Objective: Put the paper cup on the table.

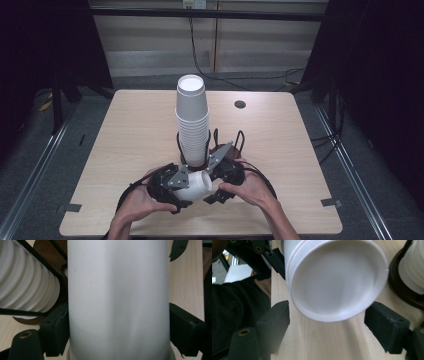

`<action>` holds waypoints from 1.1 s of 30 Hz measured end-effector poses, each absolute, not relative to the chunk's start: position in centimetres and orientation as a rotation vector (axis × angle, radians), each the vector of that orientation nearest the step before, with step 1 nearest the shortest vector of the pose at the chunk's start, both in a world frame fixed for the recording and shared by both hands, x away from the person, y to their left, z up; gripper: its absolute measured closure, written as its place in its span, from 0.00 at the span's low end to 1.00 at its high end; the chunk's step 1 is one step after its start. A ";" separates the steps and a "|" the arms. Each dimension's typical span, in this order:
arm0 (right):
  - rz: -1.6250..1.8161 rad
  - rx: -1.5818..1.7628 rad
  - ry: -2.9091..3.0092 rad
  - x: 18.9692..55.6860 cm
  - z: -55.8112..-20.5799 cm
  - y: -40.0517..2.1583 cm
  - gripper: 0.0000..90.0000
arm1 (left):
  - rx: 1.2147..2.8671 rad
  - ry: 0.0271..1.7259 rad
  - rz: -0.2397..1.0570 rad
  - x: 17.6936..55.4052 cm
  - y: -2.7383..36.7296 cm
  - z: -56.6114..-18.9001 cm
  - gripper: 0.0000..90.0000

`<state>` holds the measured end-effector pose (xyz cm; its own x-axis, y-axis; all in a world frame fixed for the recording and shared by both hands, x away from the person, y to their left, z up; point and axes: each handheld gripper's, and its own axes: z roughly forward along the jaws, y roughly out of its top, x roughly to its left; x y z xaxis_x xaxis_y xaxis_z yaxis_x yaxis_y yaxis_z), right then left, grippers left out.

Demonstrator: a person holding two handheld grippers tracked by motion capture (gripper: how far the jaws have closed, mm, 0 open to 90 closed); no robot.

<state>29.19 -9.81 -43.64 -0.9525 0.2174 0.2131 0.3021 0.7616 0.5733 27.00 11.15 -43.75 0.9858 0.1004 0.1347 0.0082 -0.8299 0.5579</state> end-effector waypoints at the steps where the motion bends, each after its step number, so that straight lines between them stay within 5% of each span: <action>1: -0.958 -0.421 -2.820 29.2 -43.7 -9.7 0.23 | 2.545 0.076 0.208 27.0 11.1 -43.8 0.18; 33: -0.950 -0.308 -2.796 29.4 -43.2 -8.4 0.24 | 2.553 0.026 0.165 26.3 10.0 -44.2 0.18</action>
